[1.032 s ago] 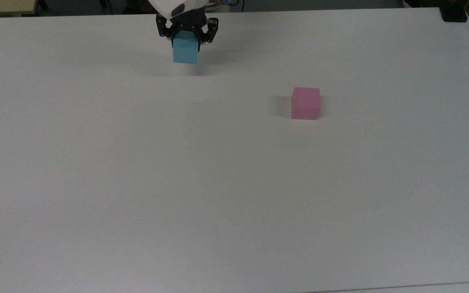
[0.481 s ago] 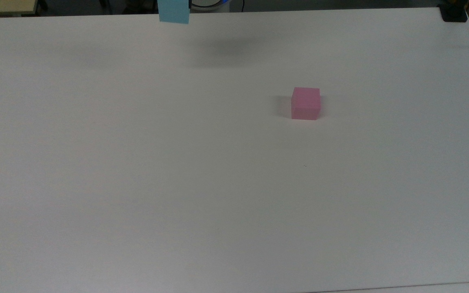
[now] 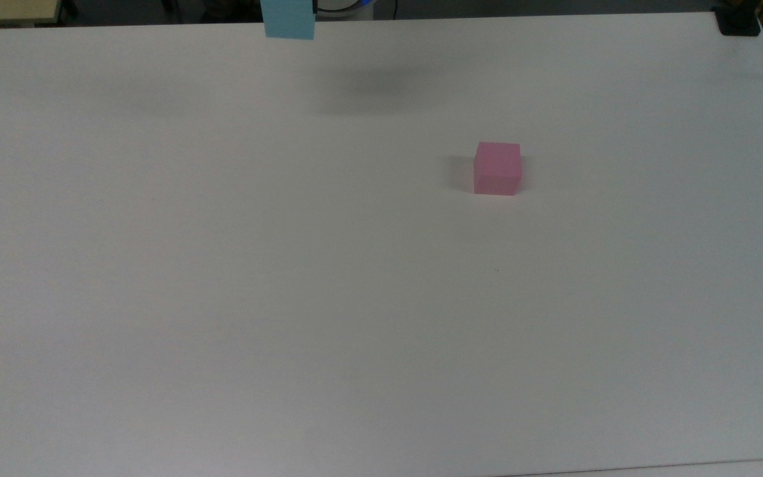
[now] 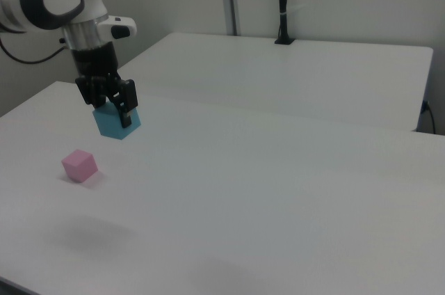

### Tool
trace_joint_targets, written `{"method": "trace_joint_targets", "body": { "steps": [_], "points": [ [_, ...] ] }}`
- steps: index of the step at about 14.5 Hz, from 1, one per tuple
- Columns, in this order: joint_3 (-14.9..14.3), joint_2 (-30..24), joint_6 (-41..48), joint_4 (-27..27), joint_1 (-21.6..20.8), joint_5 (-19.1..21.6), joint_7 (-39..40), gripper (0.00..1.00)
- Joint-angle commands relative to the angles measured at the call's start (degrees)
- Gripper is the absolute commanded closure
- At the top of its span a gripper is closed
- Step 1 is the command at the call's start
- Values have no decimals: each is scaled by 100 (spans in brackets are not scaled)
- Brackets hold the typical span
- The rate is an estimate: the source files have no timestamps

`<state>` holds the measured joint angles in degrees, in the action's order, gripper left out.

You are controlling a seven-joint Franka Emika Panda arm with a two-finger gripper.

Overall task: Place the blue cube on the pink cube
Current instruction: 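Carry the light blue cube over the pink cube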

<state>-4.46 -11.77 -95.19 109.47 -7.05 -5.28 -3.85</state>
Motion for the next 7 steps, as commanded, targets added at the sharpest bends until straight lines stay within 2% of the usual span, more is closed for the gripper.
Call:
{"method": "trace_joint_targets", "body": {
  "steps": [1,3,4,7],
  "points": [
    [6,649,123,-839,-366,352,-449,88],
    [6,702,62,-883,-744,352,-721,88],
    [6,807,1,-979,-1085,318,-1062,88],
    [6,1202,-35,-1418,-1737,256,-1793,88]
  ]
}}
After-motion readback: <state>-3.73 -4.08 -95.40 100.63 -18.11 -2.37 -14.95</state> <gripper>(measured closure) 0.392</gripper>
